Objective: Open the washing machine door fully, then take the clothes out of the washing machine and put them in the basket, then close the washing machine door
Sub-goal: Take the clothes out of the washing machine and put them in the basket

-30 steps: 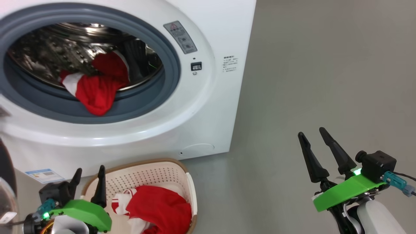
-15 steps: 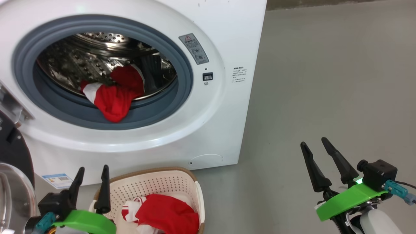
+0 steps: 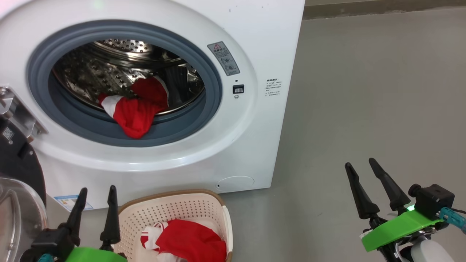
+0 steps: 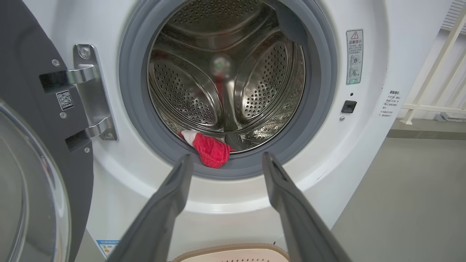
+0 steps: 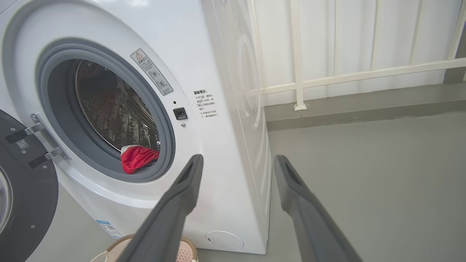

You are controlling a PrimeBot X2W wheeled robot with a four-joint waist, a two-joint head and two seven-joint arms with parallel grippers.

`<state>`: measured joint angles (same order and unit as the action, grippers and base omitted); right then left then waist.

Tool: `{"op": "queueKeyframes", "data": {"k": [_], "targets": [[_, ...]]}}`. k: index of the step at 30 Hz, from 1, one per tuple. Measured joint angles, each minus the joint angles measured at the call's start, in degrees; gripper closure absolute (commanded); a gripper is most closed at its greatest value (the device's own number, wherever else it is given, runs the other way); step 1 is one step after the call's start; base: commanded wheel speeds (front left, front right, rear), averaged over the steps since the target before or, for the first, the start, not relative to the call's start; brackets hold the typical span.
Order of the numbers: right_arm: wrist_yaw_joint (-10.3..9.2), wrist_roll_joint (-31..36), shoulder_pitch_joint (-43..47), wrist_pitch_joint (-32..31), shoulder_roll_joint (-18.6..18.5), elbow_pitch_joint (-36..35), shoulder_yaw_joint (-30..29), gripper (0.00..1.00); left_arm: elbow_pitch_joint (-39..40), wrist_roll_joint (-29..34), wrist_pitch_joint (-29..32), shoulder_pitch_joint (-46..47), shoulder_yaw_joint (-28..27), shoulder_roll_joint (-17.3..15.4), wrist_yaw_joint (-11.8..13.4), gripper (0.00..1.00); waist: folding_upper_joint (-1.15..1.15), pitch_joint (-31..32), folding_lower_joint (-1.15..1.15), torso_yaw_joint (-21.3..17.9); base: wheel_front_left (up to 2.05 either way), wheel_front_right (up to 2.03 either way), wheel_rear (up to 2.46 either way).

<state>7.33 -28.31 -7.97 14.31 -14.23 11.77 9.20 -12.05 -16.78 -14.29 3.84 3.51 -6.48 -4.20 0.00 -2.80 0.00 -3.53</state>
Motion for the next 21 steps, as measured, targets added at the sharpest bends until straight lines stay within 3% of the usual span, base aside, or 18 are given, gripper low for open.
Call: {"op": "queueKeyframes", "data": {"k": [21], "targets": [[0.00, 0.51, 0.00, 0.00, -0.08, -1.18, -0.76, 0.00, 3.66, -0.05, 0.11, -0.66, 0.81, -0.22, 1.00, 0.00, 0.00, -0.95, 0.00, 0.37, 0.00, 0.00, 0.00]]}}
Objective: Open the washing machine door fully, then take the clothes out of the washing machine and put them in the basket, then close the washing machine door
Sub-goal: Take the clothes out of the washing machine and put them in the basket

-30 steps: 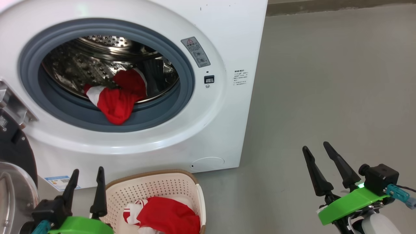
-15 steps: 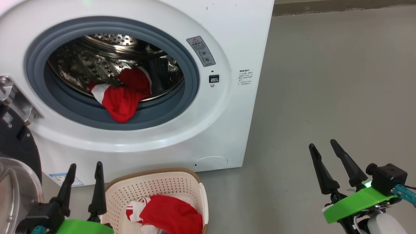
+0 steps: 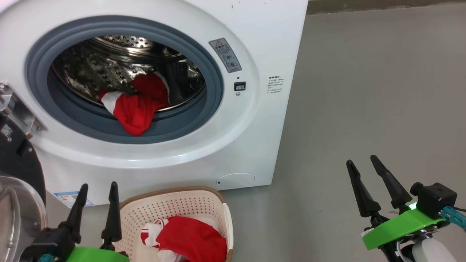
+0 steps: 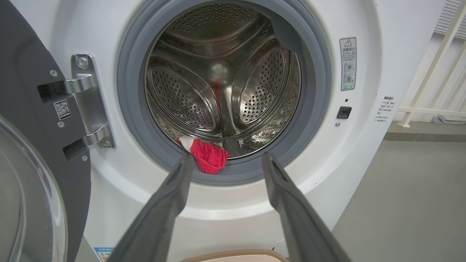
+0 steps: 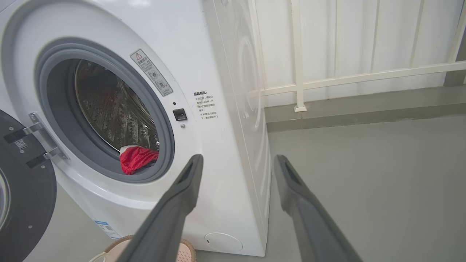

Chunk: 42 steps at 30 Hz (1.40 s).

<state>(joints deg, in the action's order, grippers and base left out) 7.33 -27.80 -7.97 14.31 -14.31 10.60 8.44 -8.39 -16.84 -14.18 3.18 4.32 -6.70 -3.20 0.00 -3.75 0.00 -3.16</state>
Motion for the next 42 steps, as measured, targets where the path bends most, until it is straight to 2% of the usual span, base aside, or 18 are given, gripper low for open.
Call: {"op": "queueKeyframes", "data": {"k": [22, 30, 42], "targets": [[0.00, 0.00, -0.17, 0.00, 0.20, -0.10, 0.09, 0.00, -0.80, -0.59, 0.54, 1.75, 0.92, -1.03, 0.01, 0.00, 0.00, -2.45, 0.00, -0.64, 0.00, 0.00, 0.00], [0.00, 0.08, -1.74, 0.00, 0.56, -0.49, 0.23, 0.00, -4.57, -0.62, 1.10, 9.05, 1.72, -2.08, -0.18, 0.00, 0.00, -5.16, 0.00, -1.27, 0.00, 0.00, 0.00], [0.00, 0.48, -4.81, 0.00, 2.25, -1.33, 0.31, 0.00, -17.30, -1.20, 2.83, 23.44, 1.69, -4.57, -1.19, 0.00, 0.00, -10.53, 0.00, -3.87, 0.00, 0.00, 0.00]]}}
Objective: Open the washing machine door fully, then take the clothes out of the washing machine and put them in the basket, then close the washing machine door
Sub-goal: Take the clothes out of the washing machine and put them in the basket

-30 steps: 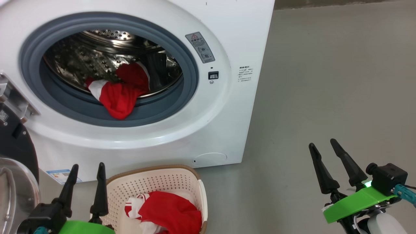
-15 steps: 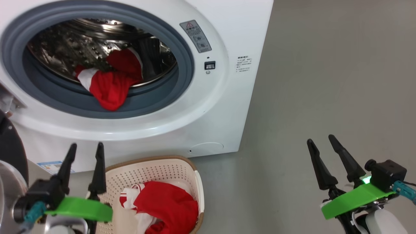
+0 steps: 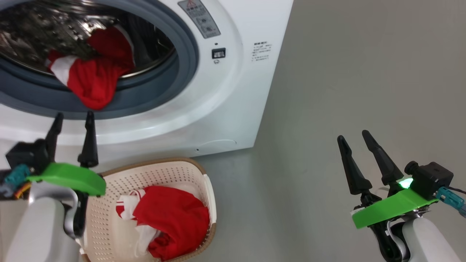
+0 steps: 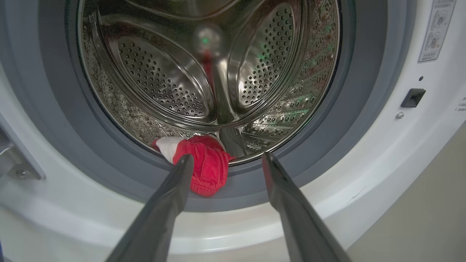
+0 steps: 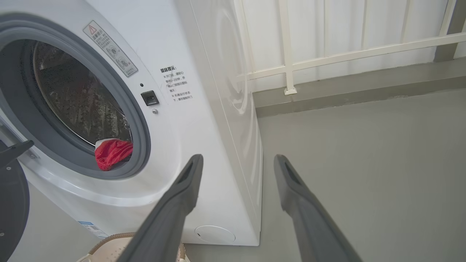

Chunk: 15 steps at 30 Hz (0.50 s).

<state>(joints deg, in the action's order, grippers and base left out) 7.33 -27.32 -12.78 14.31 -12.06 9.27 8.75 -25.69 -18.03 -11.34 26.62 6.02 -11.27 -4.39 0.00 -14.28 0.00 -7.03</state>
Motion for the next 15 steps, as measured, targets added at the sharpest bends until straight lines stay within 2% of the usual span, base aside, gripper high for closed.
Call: {"op": "queueKeyframes", "data": {"k": [15], "targets": [[0.00, 0.52, -4.00, 0.00, 2.22, -1.00, 0.07, 0.00, -18.20, 1.18, 2.53, 19.76, 1.00, -3.75, -0.49, 0.00, 0.00, -8.01, 0.00, -3.69, 0.00, 0.00, 0.00]]}}
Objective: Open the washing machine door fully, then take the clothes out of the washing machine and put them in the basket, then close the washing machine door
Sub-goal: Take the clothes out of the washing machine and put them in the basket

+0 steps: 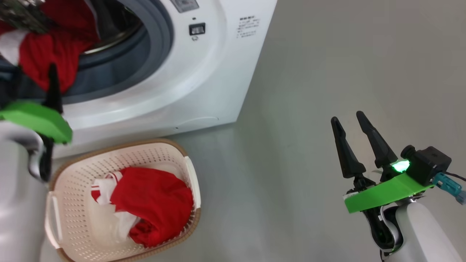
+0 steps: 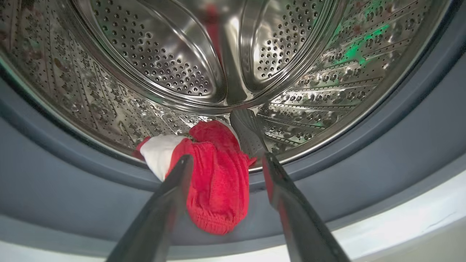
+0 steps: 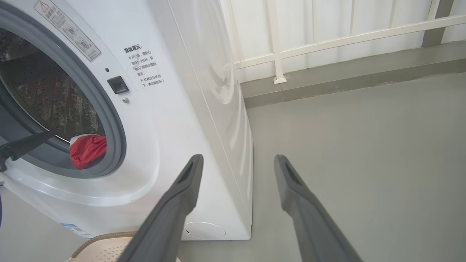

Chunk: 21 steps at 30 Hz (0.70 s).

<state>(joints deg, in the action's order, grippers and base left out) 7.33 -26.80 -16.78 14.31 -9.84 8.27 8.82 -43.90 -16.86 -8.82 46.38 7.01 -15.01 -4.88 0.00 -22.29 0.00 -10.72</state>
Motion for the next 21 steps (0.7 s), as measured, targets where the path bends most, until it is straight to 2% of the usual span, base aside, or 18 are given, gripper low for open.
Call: {"op": "queueKeyframes", "data": {"k": [13, 21], "targets": [[0.00, 0.20, -2.63, 0.00, 0.89, -0.32, 0.15, 0.00, -14.72, 1.22, 2.80, 14.97, 0.71, -1.60, 1.20, 0.00, 0.00, -5.73, 0.00, -2.94, 0.00, 0.00, 0.00], [0.00, 0.41, -3.50, 0.00, 1.14, -0.74, -0.20, 0.00, -22.65, 0.79, 7.69, 20.29, 0.71, -2.40, 2.25, 0.00, 0.00, -7.89, 0.00, -4.84, 0.00, 0.00, 0.00]]}}
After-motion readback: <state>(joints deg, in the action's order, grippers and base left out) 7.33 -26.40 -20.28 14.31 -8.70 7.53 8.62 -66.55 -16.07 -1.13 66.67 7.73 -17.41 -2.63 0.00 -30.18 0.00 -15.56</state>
